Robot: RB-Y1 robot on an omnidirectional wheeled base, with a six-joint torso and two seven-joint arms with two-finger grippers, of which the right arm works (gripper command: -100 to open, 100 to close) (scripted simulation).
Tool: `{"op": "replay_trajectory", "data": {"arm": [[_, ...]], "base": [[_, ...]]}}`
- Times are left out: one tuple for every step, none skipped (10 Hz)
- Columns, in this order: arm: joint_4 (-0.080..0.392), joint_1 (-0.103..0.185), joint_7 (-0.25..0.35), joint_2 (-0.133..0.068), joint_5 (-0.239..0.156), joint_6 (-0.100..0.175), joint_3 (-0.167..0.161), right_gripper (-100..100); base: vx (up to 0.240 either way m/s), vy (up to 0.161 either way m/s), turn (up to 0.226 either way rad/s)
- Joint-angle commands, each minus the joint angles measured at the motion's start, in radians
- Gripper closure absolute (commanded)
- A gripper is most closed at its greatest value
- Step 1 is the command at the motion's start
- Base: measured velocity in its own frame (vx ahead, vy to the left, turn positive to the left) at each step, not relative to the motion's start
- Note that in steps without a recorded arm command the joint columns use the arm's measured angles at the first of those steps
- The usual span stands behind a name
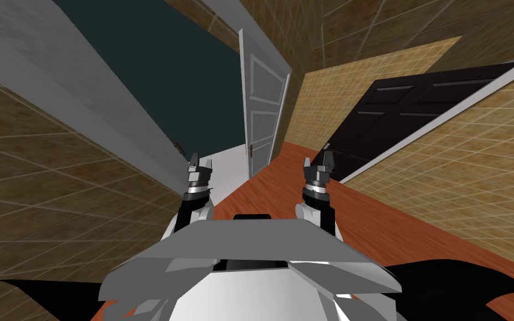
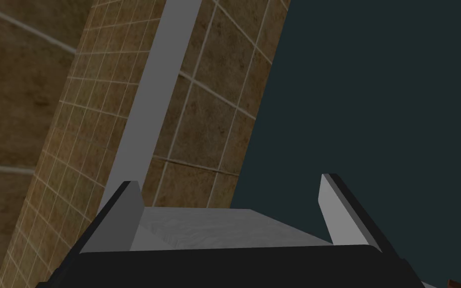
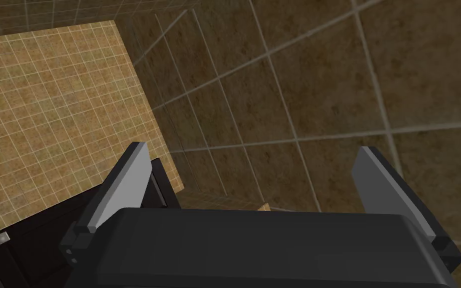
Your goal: Push the door open
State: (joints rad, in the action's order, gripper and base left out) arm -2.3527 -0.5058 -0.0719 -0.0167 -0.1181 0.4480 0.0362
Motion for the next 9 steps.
{"op": "replay_trajectory", "data": {"arm": [[0.024, 0.01, 0.028, -0.006, -0.001, 0.005, -0.019, -100], [0.042, 0.018, 0.049, -0.01, -0.002, 0.009, -0.033, -100], [0.062, 0.026, 0.072, -0.015, -0.003, 0.013, -0.049, -100], [0.071, 0.03, 0.083, -0.017, -0.003, 0.015, -0.057, -100], [0.098, 0.042, 0.114, -0.022, -0.004, 0.021, -0.078, -100], [0.112, 0.048, 0.13, -0.025, -0.005, 0.024, -0.09, -100], [0.126, 0.054, 0.147, -0.028, -0.005, 0.027, -0.101, -100], [0.14, 0.06, 0.164, -0.03, -0.006, 0.03, -0.112, -100], [0.156, 0.066, 0.182, -0.033, -0.006, 0.033, -0.125, -100]], "base": [[-0.009, -0.06, -0.024], [0.152, -0.012, -0.04], [0.18, -0.002, -0.032], [0.146, -0.002, -0.017], [0.145, -0.006, -0.039], [0.144, -0.003, -0.025], [0.105, 0.0, -0.02], [0.081, -0.005, -0.026], [0.079, -0.019, -0.028]]}}
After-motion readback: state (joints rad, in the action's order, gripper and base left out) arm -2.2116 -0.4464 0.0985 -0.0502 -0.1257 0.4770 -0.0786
